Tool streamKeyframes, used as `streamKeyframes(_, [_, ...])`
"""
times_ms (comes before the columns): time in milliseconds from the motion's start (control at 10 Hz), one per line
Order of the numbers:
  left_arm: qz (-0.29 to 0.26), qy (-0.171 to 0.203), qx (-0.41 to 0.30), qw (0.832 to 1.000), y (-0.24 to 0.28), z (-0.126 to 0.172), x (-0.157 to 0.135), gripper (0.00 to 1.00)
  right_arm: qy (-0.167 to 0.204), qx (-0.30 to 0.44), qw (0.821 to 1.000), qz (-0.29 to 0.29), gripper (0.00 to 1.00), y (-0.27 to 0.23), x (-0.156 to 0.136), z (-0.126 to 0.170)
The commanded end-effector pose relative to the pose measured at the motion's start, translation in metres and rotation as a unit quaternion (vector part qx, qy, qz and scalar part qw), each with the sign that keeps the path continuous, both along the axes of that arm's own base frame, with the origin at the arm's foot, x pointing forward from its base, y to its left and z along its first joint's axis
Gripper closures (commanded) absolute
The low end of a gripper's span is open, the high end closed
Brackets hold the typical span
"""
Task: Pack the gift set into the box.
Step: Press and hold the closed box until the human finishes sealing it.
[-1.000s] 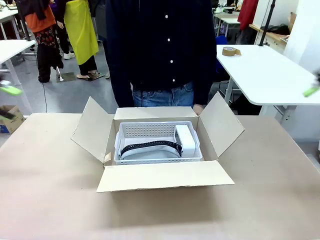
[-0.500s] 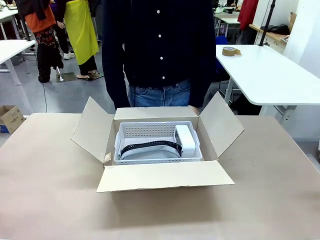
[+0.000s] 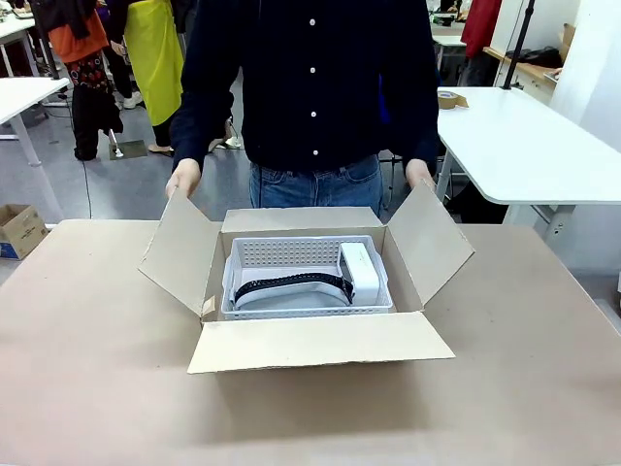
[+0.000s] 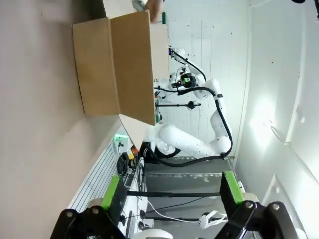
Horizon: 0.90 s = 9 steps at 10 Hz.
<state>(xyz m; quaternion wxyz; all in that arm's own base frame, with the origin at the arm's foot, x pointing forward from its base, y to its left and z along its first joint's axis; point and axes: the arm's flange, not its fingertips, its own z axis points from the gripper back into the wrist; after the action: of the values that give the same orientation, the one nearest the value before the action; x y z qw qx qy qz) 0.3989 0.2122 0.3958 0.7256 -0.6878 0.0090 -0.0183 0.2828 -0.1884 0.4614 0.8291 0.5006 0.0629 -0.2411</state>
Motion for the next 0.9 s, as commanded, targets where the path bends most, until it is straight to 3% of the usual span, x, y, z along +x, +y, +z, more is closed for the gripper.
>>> streamKeyframes(0, [0.002,0.007,0.0,1.0,-0.0035,-0.0054,-0.0043,0.0,0.007,-0.001,1.0,0.004,0.0,-0.002,-0.0033,-0.0028])
streamKeyframes(800, [0.002,0.007,0.0,1.0,-0.0035,-0.0054,-0.0043,0.0,0.007,-0.001,1.0,0.004,0.0,-0.002,-0.0033,-0.0028])
